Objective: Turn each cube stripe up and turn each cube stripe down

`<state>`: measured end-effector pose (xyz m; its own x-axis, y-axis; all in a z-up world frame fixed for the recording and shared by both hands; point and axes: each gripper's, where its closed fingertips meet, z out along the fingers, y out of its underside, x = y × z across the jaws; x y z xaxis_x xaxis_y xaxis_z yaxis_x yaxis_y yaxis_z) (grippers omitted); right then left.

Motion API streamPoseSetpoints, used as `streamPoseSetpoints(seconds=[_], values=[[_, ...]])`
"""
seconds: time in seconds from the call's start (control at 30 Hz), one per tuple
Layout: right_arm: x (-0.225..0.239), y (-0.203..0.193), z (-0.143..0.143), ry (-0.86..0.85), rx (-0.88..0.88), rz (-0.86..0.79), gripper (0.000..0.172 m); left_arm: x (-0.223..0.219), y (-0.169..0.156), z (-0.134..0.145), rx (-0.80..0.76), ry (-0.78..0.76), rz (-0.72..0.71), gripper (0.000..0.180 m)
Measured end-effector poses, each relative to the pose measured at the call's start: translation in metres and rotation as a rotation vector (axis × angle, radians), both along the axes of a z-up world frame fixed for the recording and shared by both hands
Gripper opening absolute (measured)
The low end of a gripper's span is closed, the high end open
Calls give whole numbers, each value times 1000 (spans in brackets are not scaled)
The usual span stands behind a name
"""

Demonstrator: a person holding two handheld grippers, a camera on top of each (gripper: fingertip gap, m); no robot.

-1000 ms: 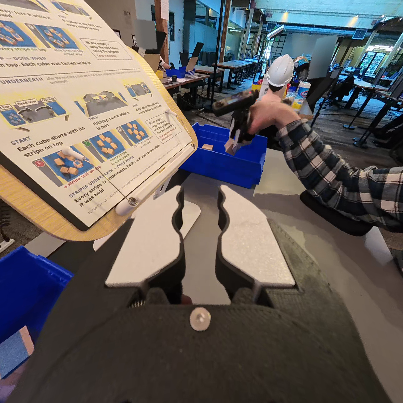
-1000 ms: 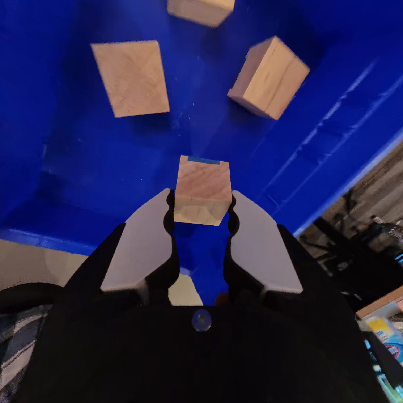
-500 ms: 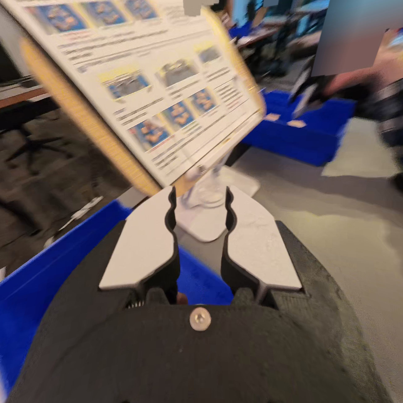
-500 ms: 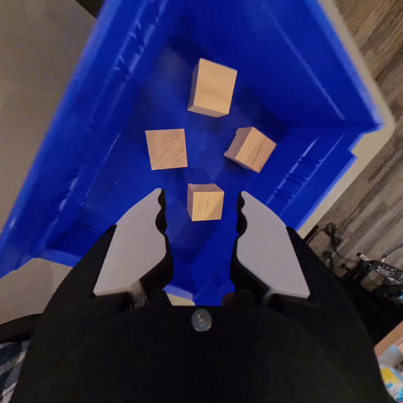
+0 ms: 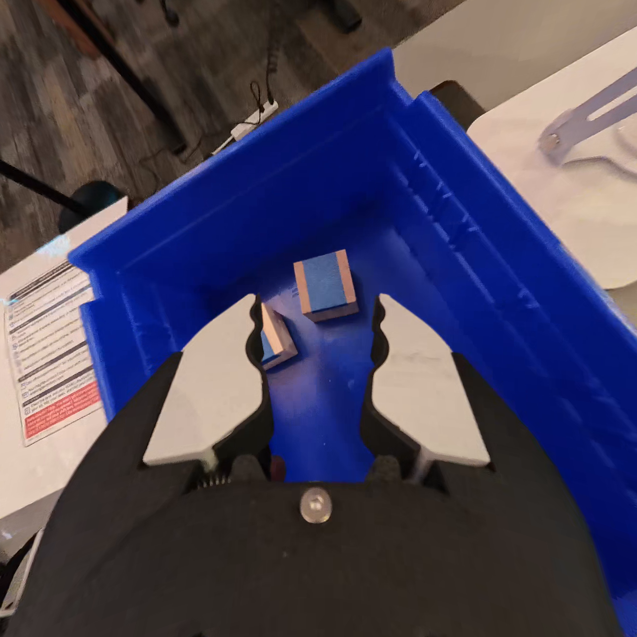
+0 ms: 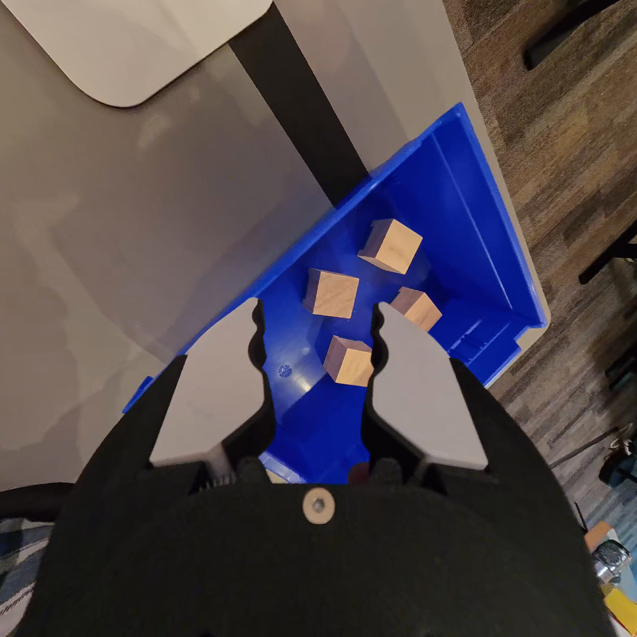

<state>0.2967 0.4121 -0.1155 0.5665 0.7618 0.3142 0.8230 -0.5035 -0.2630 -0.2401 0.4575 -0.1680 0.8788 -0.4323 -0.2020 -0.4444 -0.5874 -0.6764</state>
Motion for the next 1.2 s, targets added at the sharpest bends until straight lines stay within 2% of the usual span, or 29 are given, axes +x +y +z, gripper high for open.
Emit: streamPoseSetpoints(seconds=[0.27,0.3,0.37,0.43,0.57,0.73,0.83,0.93,1.03,1.2], values=[[-19,-3,6,-21,26,43,58,-1,24,-50,-137,117,48,70],[-20,-3,6,-23,27,46,58,0,25,-56,-160,119,46,67],[-25,-3,6,-28,31,55,58,-3,28,-61,-163,174,62,48],[-30,-2,7,-31,40,64,56,-3,29,-56,-142,202,54,47],[-57,-2,24,60,105,111,54,-3,26,-12,-24,33,56,47],[-125,-17,81,350,289,293,55,27,-4,109,230,-504,-124,47],[-175,-33,118,481,491,447,66,71,-45,174,257,-861,-361,47],[-226,-60,139,579,675,598,73,124,-86,213,260,-1065,-590,46],[-263,-84,143,563,864,712,68,178,-119,221,204,-1204,-774,47],[-290,-105,144,602,997,766,68,247,-148,195,29,-1302,-896,47]])
